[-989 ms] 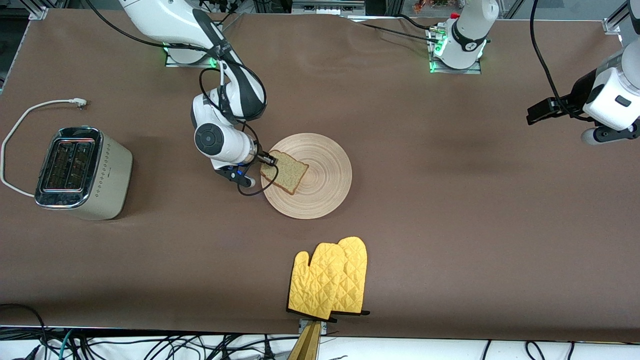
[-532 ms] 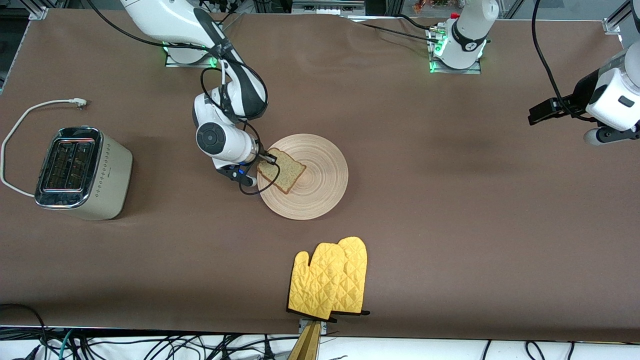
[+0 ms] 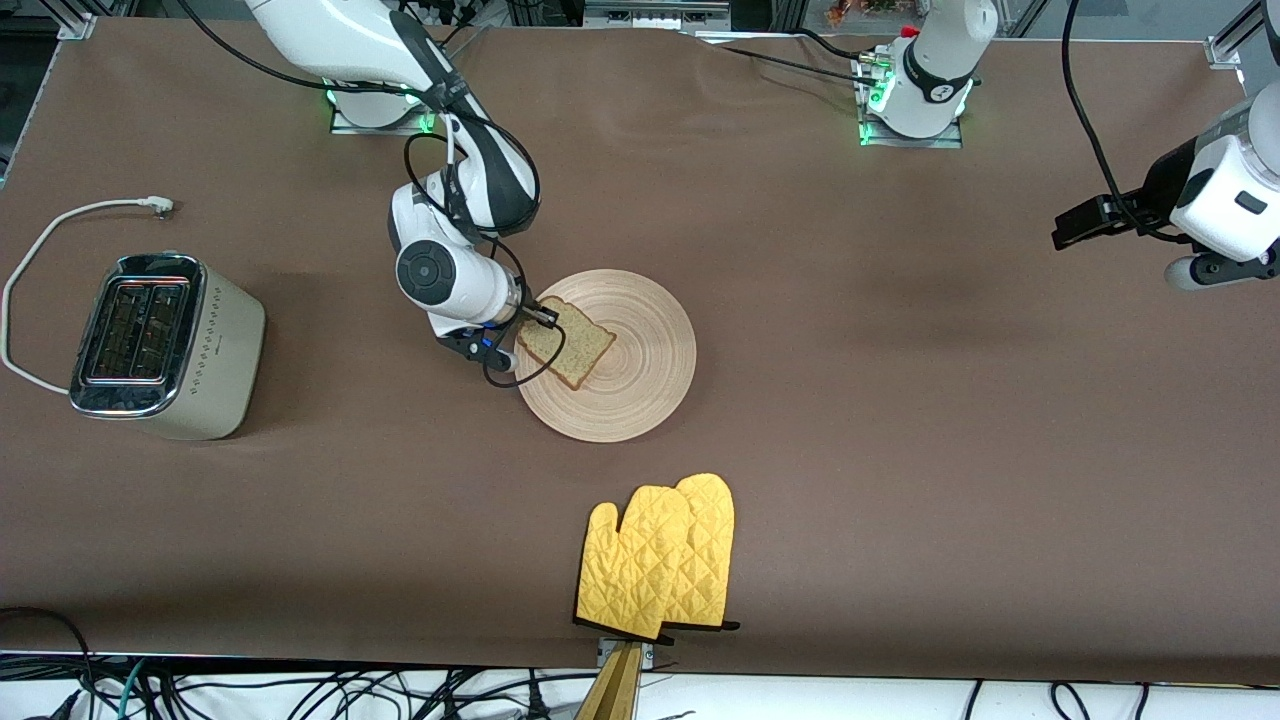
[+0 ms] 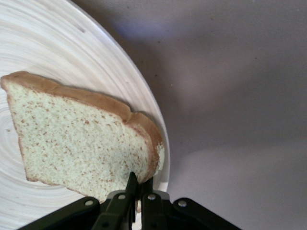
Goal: Move plate and put bread in toaster
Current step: 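Grasp the bread slice crust with the right gripper, then lift the bread slice with the right gripper over the toaster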
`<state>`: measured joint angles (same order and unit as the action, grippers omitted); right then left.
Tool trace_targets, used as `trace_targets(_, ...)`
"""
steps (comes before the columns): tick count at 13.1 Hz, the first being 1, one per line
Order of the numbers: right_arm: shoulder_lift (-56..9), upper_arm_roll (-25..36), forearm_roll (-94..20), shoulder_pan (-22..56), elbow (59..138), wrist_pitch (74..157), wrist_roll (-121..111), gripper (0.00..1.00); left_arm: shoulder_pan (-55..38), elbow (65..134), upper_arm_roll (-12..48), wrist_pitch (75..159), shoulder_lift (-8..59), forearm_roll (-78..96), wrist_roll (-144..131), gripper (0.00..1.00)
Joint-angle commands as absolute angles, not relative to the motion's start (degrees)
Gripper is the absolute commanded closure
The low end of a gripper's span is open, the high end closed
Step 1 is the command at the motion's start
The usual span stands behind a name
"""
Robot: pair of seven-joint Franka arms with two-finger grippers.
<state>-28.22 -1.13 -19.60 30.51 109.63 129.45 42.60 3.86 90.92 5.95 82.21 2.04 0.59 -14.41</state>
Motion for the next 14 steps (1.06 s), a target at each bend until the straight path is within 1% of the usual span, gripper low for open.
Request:
trace_targets(1,-27.42,-0.97,-19.51,31.03,108.73,129.38,42.36,1.00,4.57,90.09,6.24,81.65,2.20,1.85,-13.97,0.00)
trace_targets(4,-26.98,-0.70,-19.34,30.76,107.76,129.03,42.01,1.00,4.57,90.09,6.24,81.65,2.20,1.76,-13.97,0.00)
trace_targets(5,-26.90,-0.18,-19.25,30.67,106.19,126.67,41.92,1.00,4.57,90.09,6.24,81.65,2.28,1.76,-13.97,0.00)
trace_targets(9,-26.89,5.08,-14.08,30.15,94.51,109.11,39.13,1.00,4.83,90.09,6.24,81.65,2.29,1.76,-13.97,0.00)
trace_targets(12,-26.81,8.95,-13.80,28.74,89.31,101.36,31.14,1.00,4.75,90.09,6.24,81.65,2.29,1.76,-13.97,0.00)
trace_targets(14,-26.19,12.64,-13.71,28.65,86.93,97.40,24.90,1.00,4.75,90.09,6.33,81.65,2.29,1.76,-13.97,0.00)
